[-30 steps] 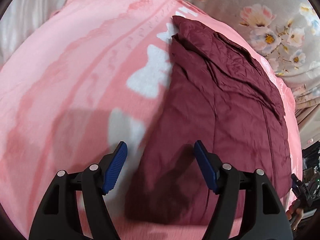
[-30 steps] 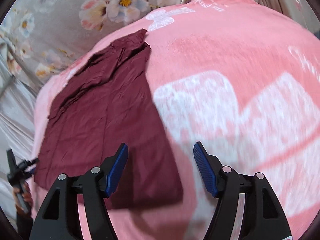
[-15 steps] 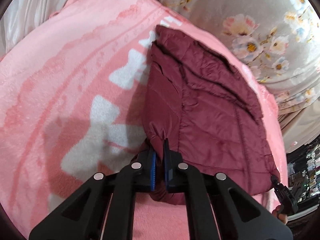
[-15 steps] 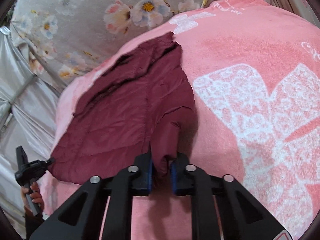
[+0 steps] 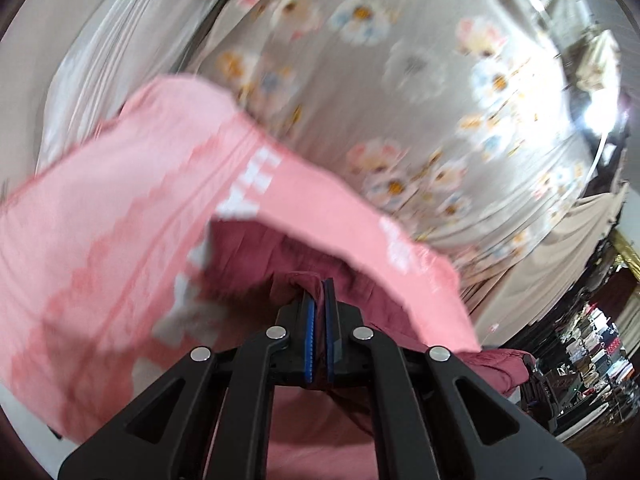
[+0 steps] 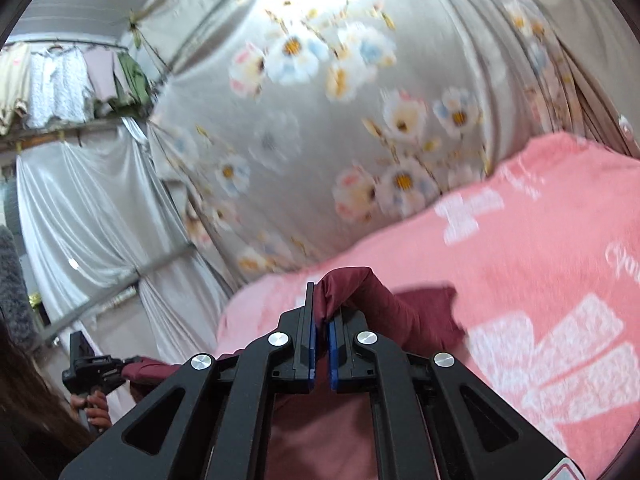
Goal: Fold large clothes
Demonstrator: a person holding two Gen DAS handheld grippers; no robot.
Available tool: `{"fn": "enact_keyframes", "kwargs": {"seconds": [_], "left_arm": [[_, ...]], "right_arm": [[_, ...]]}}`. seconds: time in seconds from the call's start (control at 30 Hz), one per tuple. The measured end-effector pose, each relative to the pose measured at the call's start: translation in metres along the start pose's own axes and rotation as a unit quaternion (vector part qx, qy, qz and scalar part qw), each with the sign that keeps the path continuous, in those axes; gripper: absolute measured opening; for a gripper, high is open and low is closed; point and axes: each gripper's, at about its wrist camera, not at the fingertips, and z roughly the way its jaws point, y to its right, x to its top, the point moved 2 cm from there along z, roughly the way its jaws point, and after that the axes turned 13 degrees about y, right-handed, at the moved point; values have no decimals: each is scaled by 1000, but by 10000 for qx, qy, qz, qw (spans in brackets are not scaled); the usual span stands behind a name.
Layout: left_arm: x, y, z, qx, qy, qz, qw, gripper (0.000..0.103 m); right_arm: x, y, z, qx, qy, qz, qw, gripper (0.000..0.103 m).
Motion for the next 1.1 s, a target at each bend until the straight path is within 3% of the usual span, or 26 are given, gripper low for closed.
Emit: {"fn": "enact_keyframes", "kwargs": {"seconds": [0.13,0.27,0.33,0.43,0.57,0.67,0.83,0.97,1.03,1.07,1.1], "left_arm": [[26,21,42,199,176,424,9987,4],[34,6,138,857,-222,772,9931,6],[28,-10,187,1277,-469,965,9860,7],[0,-38,279,1937,-1078,1207,9676,7],[-41,-84,345,2432,-1703,1226,9470,7],[-63,-111,370,2530,-1950,1072,9415,9],[-74,-116,371,2333,-1754,1095,9502,9],[-68,-117,362,2183,-1679,935,9568,13],[-59,-115,347,2081,-1675,931,9592,18],[-54,-114,344,2053,-1673,968,9594,25],[-48,-112,340,2055,-1664,1038,9588,45]], "right_arm": [[13,12,62,-251,-39,-100,9996,4],[-14,71,156,-987,-572,249,9932,4],[-40,107,206,-1451,-965,374,9840,4],[-82,145,251,-1961,-1428,397,9693,4],[-126,178,288,-2425,-1907,243,9509,4],[-145,187,298,-2573,-2140,72,9423,5],[-161,201,306,-2578,-2314,248,9377,8],[-152,201,300,-2354,-2179,485,9459,16],[-138,194,286,-2307,-1954,432,9522,27],[-131,190,280,-2353,-1839,334,9538,38],[-121,182,270,-2408,-1643,122,9565,48]]}}
